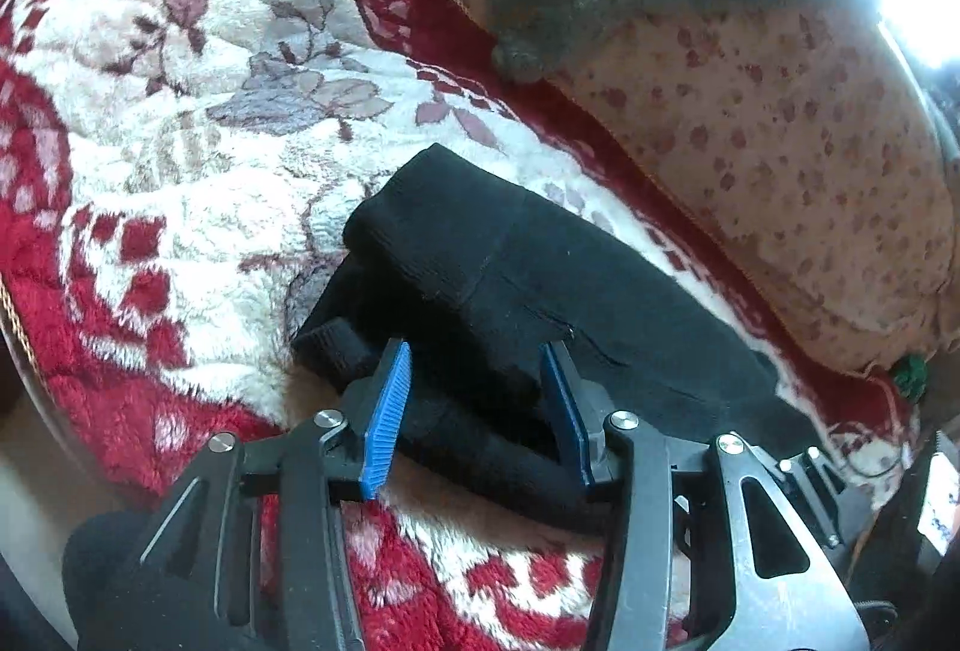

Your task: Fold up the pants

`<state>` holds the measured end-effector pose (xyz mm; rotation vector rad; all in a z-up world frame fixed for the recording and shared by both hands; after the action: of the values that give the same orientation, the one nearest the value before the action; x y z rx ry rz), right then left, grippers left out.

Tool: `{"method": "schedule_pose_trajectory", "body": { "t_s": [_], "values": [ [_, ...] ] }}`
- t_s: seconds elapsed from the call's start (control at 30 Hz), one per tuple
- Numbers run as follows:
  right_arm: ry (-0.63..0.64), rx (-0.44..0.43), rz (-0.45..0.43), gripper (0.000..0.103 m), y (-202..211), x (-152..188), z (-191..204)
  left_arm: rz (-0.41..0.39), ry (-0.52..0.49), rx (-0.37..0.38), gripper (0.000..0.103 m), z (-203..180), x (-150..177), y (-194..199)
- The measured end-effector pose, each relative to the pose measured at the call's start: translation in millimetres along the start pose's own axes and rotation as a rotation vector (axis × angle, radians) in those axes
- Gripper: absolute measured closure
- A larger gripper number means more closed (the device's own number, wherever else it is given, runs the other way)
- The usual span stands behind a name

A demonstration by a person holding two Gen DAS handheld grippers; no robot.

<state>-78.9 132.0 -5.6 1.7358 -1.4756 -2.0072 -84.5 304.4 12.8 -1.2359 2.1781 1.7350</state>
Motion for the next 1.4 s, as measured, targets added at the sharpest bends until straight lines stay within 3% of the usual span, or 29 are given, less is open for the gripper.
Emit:
{"method": "schedule_pose_trajectory", "body": {
  "t_s": [0.1, 0.27, 0.37, 0.43, 0.57, 0.73, 0.9, 1.07, 1.17, 1.27, 1.4],
  "values": [
    [-0.017, -0.005, -0.007, 0.061, -4, 0, -3, -0.011, -0.007, -0.023, 0.06, 0, -4, -6],
    [-0.104, -0.064, -0.039, 0.091, -2, -5, -17, -0.023, 0.0, -0.035, 0.06, -2, -13, -17],
    [-0.161, -0.108, -0.056, 0.095, 2, -8, -24, -0.07, -0.025, -0.029, 0.085, -5, -15, -13],
    [-0.188, -0.139, -0.061, 0.095, 6, -9, -26, -0.083, -0.031, -0.009, 0.09, -5, -15, -8],
    [-0.25, -0.208, -0.075, 0.095, 18, -9, -27, -0.101, -0.024, 0.037, 0.092, 1, -12, 15],
    [-0.254, -0.265, -0.066, 0.095, 28, -5, -14, -0.097, -0.04, 0.016, 0.092, 9, 2, 26],
    [-0.221, -0.215, -0.007, 0.094, 6, 7, 1, -0.068, -0.016, -0.028, 0.09, 19, 11, 7],
    [-0.233, -0.263, 0.015, 0.065, 10, 6, 5, -0.067, -0.039, -0.083, 0.079, 16, 9, 14],
    [-0.249, -0.28, 0.008, 0.065, 24, 5, 1, -0.1, -0.037, -0.13, 0.072, 19, 8, 29],
    [-0.308, -0.268, -0.036, 0.065, 42, 10, -15, -0.154, -0.029, -0.171, 0.072, 20, 6, 47],
    [-0.419, -0.22, -0.073, 0.065, 67, 27, -49, -0.171, -0.06, -0.153, 0.072, 7, 6, 58]
  ]
}}
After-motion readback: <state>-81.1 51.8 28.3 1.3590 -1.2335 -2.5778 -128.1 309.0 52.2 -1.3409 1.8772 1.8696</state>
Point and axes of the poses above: each gripper's, at about its wrist camera, not at the fingertips, and y roughly against the way its jaws point, z to its left, x to its underside, the point moved 3 cm from there along -y, roughly the way its jaws point, and after that the axes turned 3 degrees about -y, right-handed, at the moved point
